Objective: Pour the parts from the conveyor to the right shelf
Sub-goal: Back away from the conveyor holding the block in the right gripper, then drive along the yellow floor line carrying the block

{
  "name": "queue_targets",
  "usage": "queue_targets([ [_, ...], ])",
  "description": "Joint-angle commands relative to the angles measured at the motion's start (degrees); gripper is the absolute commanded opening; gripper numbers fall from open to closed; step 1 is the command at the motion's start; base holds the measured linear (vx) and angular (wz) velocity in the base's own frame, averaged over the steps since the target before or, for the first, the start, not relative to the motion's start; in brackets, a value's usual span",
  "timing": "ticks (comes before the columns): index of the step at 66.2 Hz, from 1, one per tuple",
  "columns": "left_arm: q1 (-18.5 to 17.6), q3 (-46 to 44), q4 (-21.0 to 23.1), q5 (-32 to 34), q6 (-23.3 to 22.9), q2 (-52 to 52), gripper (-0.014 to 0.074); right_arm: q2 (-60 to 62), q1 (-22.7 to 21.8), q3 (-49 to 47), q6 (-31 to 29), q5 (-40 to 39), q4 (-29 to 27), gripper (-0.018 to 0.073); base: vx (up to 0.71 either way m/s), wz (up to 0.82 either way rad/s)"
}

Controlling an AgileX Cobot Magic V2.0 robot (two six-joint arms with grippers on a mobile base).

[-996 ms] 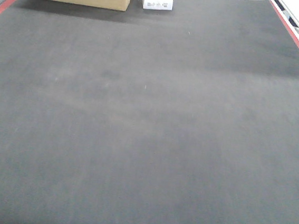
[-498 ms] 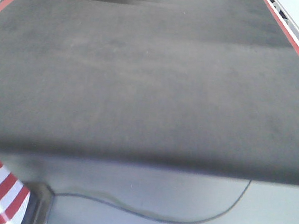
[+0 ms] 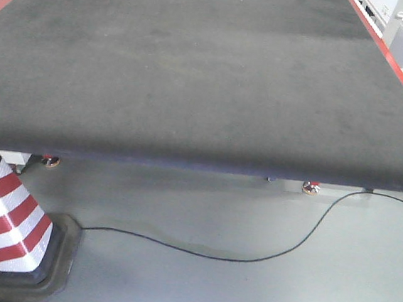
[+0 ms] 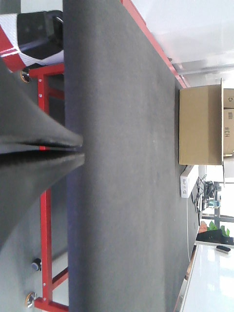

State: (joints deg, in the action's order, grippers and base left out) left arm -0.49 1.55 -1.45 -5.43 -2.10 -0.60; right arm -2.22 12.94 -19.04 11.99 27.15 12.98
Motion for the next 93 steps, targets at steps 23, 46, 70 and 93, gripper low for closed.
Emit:
queue_targets([
  [23, -0.3, -1.1, 0.4, 4.2, -0.4, -0.9, -0.0006, -0.7, 0.1, -1.5, -0.3, -4.8, 1.0, -0.0004, -0.22, -0.1],
  [46, -0.3, -1.1, 0.4, 4.2, -0.4, -0.9, -0.0006, -0.7, 0.1, -1.5, -0.3, -4.8, 1.0, -0.0004, -0.2, -0.68],
  [70, -0.3, -1.1, 0.4, 4.2, -0.4, -0.9, -0.0006, -0.7, 0.1, -1.5, -0.3, -4.7, 1.0, -0.0004, -0.21, -0.82],
  [93, -0.3, -1.1, 0.4, 4.2, -0.4, -0.9, -0.0006, -0.7, 0.1, -1.5, -0.3, -4.7, 1.0, -0.0004, -0.19, -0.75],
])
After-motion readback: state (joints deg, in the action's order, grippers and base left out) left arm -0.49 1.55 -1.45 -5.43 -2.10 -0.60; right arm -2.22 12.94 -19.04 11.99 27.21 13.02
